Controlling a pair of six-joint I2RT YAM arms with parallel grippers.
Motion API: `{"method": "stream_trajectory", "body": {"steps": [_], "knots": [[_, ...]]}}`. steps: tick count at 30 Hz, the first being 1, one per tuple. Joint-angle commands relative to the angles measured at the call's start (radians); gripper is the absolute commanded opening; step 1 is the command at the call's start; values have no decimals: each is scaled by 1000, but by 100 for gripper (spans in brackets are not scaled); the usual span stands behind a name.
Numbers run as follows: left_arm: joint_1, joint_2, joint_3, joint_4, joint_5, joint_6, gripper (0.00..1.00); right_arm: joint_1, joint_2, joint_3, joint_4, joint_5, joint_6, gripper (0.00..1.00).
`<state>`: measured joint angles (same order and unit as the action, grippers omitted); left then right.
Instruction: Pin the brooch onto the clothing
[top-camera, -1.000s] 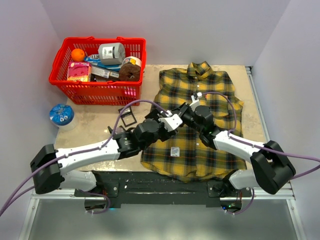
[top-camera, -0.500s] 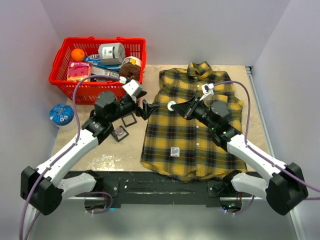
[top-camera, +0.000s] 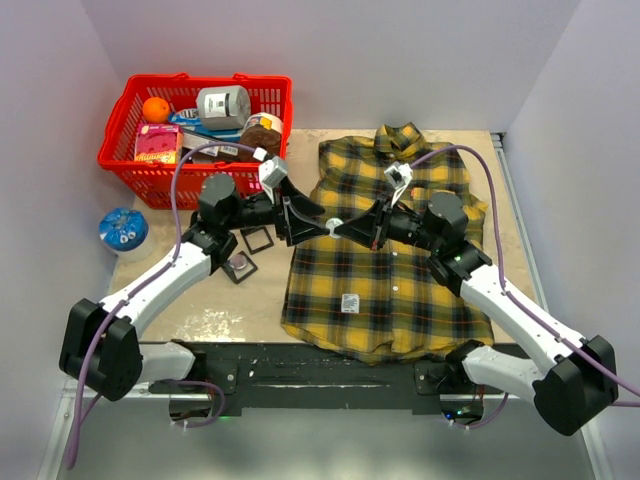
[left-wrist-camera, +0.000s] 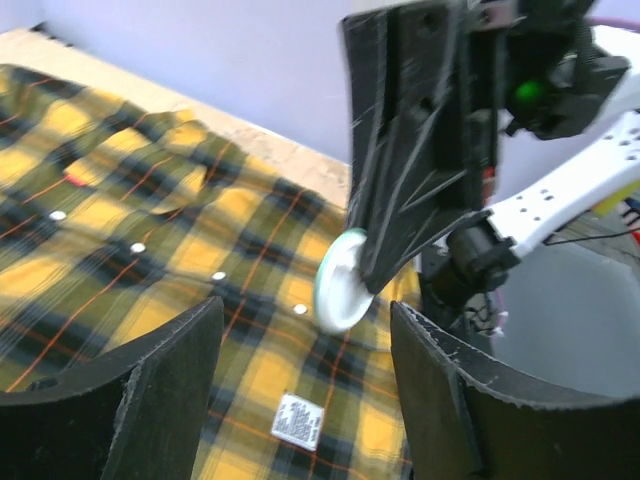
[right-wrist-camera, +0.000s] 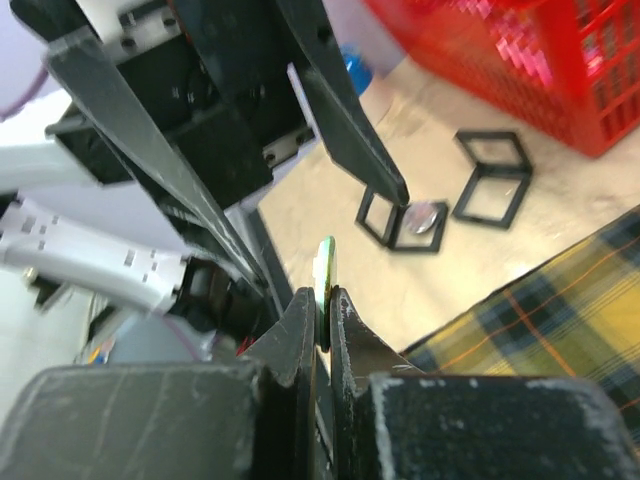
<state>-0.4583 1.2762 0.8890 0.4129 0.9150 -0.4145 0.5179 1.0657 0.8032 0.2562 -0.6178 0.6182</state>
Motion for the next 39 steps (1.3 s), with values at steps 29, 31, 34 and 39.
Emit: {"method": "stream_trajectory", "body": {"steps": [29,31,34,39], "knots": [[1,63,5,185,222,-145,42,-1,40,90,15,-244,-20,0],[1,69,1,201,220,-155,34,1,43,90,17,-244,-20,0],[0,74,-2,214,226,-165,25,1,45,91,21,-241,-18,0],[-3,78,-1,214,240,-165,11,-2,40,97,17,-218,-26,0]]}}
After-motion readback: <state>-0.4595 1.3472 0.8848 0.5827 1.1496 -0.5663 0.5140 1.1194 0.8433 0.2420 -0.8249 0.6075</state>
